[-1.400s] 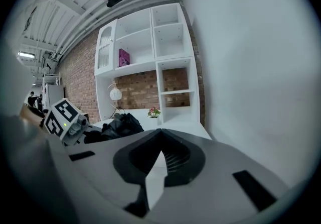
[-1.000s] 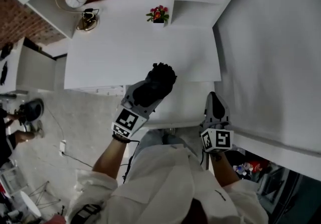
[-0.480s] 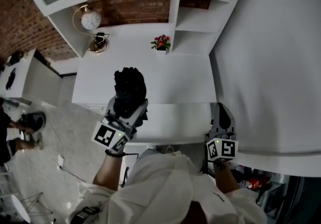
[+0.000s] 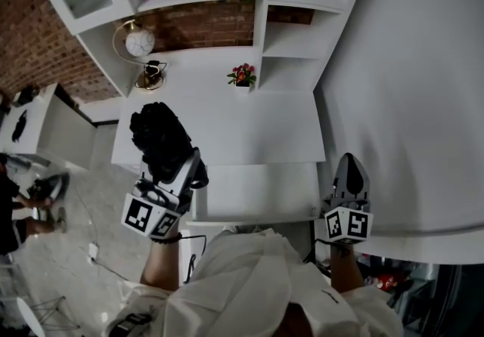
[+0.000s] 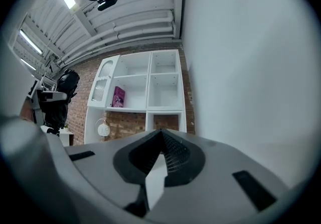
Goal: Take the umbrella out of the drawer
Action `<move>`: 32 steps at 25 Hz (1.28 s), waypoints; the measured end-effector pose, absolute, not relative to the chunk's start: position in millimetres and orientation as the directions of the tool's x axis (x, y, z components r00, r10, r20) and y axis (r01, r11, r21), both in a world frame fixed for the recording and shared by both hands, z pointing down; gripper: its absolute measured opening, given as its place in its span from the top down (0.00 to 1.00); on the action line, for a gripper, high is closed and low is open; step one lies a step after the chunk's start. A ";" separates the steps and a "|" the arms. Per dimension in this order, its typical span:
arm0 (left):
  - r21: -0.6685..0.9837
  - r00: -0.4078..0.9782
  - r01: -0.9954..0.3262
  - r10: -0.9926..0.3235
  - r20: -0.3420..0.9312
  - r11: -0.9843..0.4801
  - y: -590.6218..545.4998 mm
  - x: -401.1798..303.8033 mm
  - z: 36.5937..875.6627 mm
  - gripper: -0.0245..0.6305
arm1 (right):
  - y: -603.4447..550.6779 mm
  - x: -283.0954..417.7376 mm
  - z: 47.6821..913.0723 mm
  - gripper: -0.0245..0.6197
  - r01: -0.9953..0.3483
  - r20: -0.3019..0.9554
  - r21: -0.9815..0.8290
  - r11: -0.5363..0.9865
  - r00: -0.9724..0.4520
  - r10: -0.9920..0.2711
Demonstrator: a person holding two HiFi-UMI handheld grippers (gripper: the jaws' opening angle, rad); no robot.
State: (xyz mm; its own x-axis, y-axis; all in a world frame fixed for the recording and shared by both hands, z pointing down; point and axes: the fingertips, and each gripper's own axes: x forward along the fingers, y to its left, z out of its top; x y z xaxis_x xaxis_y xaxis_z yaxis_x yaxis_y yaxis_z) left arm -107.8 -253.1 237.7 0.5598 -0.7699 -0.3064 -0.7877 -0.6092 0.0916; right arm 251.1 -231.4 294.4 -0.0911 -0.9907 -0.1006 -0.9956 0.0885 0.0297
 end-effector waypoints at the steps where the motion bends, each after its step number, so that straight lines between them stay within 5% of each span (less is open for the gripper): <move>1: 0.095 0.559 -0.787 -0.770 -0.307 -0.610 -253.5 -107.7 238.2 0.56 | -232.4 251.8 293.6 0.94 -0.996 -0.101 0.031 0.088 -0.091 -0.991; 32: 0.100 0.572 -0.784 -0.776 -0.265 -0.612 -247.6 -113.3 250.5 0.55 | -218.1 236.7 290.1 0.94 -0.994 -0.095 0.052 0.092 -0.096 -0.991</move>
